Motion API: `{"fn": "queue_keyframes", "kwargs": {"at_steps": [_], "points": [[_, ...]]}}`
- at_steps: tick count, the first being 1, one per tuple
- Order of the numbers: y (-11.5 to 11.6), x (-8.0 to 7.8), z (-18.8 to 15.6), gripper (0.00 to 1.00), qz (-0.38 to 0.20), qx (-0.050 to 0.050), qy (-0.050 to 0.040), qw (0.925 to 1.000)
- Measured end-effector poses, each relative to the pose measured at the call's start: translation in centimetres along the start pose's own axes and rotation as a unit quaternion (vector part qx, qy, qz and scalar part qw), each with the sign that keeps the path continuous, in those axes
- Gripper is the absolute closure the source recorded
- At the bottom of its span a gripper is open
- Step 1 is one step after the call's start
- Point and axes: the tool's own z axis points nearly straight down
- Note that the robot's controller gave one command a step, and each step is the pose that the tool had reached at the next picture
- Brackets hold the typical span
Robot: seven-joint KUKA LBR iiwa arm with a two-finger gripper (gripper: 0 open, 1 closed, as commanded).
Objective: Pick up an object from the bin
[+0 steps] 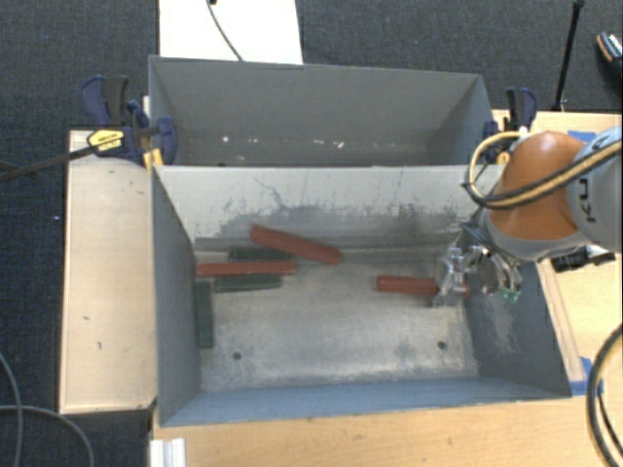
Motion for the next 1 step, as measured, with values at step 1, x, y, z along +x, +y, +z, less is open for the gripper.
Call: {"fn": "queue_keyframes", "kwargs": {"at_steps": [1], "points": [[0.03, -0.32, -15.34, 1.00, -0.160, 0.001, -0.0029, 0.9871]]}}
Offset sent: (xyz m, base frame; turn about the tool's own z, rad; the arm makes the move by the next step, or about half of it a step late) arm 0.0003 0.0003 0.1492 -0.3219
